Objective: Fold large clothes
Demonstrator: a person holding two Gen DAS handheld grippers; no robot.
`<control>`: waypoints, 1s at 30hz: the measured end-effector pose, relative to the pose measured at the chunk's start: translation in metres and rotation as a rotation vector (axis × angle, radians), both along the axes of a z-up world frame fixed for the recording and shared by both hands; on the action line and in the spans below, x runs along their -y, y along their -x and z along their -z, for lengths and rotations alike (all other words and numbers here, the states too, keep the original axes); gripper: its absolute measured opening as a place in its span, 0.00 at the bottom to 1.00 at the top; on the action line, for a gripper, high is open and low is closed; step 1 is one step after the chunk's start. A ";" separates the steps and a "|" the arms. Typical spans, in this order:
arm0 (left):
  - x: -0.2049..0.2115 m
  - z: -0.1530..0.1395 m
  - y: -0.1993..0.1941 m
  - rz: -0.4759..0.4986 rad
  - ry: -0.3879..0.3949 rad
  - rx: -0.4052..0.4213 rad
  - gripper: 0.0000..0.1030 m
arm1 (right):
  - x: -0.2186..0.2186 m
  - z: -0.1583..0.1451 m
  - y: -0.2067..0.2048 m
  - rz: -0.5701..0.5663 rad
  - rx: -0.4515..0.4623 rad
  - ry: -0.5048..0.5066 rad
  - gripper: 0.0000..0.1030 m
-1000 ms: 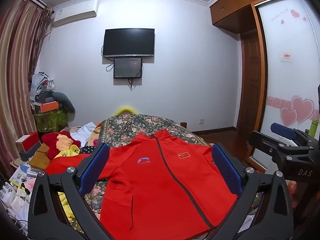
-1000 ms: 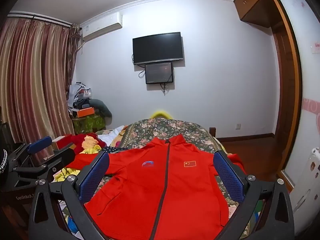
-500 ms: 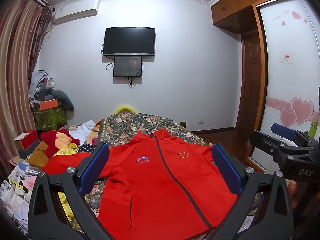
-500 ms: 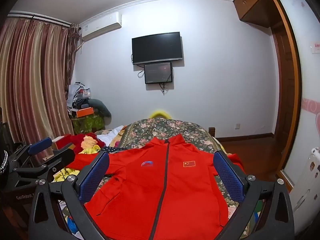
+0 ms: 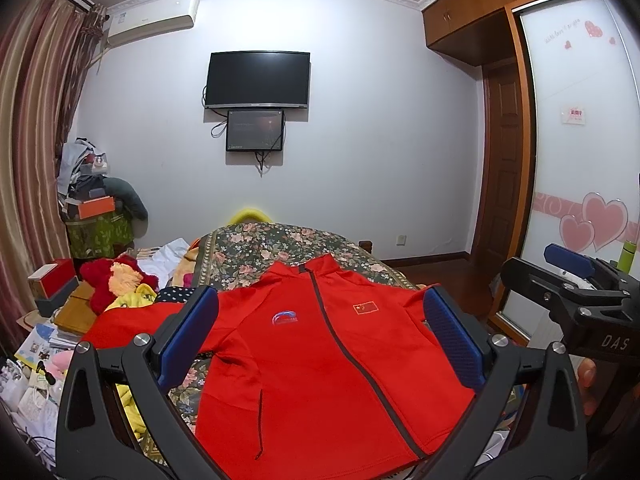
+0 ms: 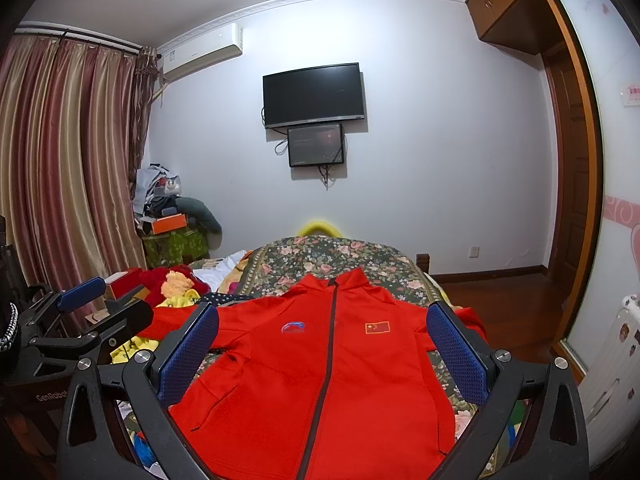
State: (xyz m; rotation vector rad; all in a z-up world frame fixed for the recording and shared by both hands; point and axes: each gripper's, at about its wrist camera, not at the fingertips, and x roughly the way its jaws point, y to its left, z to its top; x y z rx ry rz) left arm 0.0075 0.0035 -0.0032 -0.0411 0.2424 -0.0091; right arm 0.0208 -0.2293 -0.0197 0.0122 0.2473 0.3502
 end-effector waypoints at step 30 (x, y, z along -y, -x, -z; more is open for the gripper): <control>-0.003 0.002 -0.003 -0.002 0.009 -0.012 1.00 | -0.009 -0.005 -0.005 0.004 -0.015 -0.005 1.00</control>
